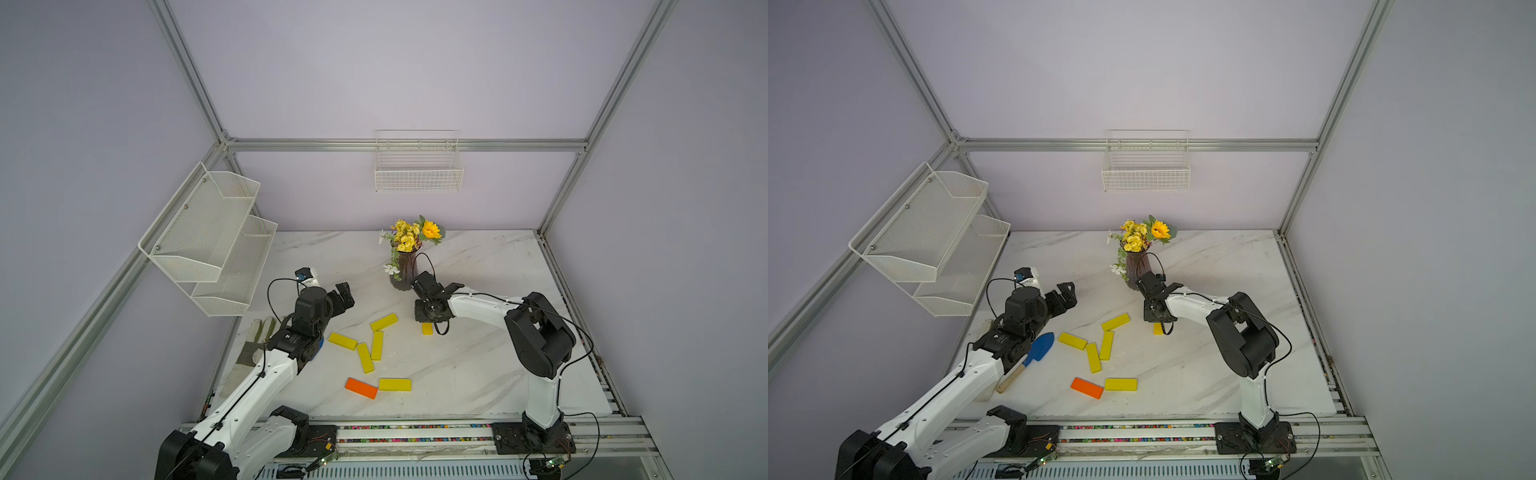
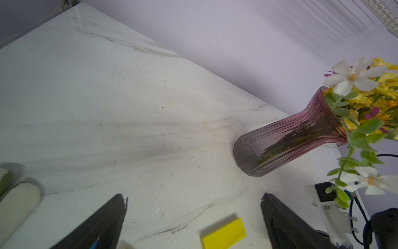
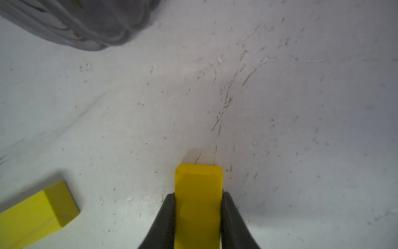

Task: Assemble the number 8 with building blocks
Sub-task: Place the building block at the center of the board.

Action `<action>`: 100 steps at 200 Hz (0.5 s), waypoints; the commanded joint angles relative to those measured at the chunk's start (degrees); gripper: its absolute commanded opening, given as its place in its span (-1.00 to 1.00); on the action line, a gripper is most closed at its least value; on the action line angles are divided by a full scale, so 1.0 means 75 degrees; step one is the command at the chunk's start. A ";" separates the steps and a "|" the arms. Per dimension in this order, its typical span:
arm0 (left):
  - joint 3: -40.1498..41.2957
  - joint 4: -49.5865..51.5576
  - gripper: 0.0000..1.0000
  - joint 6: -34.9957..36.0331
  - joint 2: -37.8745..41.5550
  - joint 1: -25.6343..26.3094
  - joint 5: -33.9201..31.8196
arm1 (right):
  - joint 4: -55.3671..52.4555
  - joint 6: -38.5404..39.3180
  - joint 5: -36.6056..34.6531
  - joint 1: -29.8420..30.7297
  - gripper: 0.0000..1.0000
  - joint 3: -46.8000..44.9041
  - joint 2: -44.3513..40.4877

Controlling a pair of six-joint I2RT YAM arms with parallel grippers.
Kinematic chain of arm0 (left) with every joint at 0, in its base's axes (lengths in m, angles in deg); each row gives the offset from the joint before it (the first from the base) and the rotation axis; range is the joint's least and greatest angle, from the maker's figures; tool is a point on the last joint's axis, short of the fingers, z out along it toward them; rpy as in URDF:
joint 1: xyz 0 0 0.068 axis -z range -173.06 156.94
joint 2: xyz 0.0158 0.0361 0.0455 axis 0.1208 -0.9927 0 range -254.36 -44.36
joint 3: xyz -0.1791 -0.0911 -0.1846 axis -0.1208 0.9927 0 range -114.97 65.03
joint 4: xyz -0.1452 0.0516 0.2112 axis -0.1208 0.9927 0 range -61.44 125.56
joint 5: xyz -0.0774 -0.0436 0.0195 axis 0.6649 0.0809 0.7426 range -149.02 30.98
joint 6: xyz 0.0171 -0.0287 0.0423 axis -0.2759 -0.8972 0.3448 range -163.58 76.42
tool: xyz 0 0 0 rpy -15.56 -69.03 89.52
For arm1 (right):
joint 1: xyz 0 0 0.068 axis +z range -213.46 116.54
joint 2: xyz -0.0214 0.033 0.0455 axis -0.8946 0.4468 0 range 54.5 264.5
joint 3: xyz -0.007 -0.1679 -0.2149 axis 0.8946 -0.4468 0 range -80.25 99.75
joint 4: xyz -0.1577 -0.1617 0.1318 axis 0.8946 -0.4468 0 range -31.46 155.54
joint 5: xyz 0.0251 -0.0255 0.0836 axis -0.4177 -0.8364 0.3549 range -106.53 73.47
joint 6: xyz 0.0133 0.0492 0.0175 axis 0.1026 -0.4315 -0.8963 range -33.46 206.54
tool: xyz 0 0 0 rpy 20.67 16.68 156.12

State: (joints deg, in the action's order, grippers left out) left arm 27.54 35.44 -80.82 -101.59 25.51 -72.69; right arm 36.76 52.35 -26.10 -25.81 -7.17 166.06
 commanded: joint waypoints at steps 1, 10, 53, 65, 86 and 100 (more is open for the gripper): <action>-0.0054 -0.0337 1.00 0.0163 0.0014 0.0044 -0.0063 | 0.0173 0.0048 0.0155 -0.0020 -0.88 0.0147 0.0136; -0.0048 -0.0342 1.00 0.0161 0.0014 0.0043 -0.0062 | 0.0192 0.0059 0.0172 -0.0018 -0.84 0.0149 0.0153; -0.0064 -0.0349 1.00 0.0183 0.0025 0.0050 -0.0066 | 0.0490 0.0125 0.0095 -0.0016 0.21 -0.0113 -0.0314; -0.0065 -0.0354 1.00 0.0186 0.0014 0.0050 -0.0068 | 0.0554 0.0196 0.0038 -0.0019 0.52 -0.0140 -0.0460; -0.0075 -0.0355 1.00 0.0181 -0.0021 0.0055 -0.0073 | 0.0591 0.0356 -0.0123 -0.0017 0.79 -0.0091 -0.0628; -0.0084 -0.0355 1.00 0.0176 -0.0021 0.0066 -0.0064 | 0.0574 0.0465 -0.0215 -0.0025 0.91 -0.0001 -0.0742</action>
State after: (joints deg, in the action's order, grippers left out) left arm 27.54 35.39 -80.42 -101.70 25.51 -72.69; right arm 39.38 54.07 -25.62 -25.81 -7.68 163.90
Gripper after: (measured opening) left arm 0.999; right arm 0.924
